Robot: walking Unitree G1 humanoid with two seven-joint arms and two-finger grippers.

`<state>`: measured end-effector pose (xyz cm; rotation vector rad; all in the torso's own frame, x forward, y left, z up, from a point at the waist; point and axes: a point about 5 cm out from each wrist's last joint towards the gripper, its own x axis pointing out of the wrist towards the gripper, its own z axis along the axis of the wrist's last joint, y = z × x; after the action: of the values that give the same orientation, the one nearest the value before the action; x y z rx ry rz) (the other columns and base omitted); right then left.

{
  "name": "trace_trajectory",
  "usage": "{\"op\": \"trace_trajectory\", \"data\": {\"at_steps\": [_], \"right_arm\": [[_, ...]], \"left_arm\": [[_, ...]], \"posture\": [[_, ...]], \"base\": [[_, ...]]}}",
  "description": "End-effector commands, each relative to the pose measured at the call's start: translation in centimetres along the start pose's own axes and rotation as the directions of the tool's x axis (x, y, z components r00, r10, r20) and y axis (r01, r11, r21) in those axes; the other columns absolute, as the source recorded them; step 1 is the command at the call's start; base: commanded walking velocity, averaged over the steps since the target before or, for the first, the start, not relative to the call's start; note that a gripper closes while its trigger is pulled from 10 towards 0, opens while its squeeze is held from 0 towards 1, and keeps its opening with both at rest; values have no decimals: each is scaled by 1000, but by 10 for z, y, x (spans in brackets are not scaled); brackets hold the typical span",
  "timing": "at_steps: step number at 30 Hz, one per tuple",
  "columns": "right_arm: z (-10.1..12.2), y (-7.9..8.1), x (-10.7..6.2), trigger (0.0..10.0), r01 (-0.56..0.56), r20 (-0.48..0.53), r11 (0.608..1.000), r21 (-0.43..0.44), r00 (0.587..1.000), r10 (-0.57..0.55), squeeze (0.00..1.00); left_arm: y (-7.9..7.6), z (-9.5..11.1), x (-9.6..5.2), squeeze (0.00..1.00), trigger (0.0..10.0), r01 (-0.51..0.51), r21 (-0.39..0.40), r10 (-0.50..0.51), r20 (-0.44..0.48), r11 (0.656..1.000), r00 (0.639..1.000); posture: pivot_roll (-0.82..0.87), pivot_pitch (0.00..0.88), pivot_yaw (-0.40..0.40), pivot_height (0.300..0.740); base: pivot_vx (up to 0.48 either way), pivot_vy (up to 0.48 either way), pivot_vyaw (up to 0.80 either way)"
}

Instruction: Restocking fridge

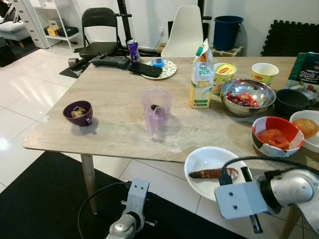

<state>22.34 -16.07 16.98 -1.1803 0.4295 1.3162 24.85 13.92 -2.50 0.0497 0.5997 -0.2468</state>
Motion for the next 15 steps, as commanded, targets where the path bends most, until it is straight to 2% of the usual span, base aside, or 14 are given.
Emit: {"op": "trace_trajectory", "data": {"at_steps": [1,4,7,15], "right_arm": [[-4,9,5,0,-42,-24,999,25,999,43,0],[-9,29,12,0,-93,-42,994,64,995,96,0],[-15,38,14,0,-111,-62,990,86,991,117,0],[-19,49,13,0,-106,-73,986,130,990,116,0]], "left_arm": [[7,-10,-4,0,10000,-20,8,20,-33,1000,999],[10,-13,-6,0,10000,-30,10,30,-39,1000,999],[11,-14,-7,0,10000,-33,10,33,-41,999,999],[13,-17,-9,0,10000,-34,12,34,-48,999,998]], "posture": [[-94,97,49,740],[-87,97,50,740],[-85,96,50,740],[-89,100,62,740]], "base": [[0,0,0],[0,0,0],[0,0,0],[0,0,0]]}}
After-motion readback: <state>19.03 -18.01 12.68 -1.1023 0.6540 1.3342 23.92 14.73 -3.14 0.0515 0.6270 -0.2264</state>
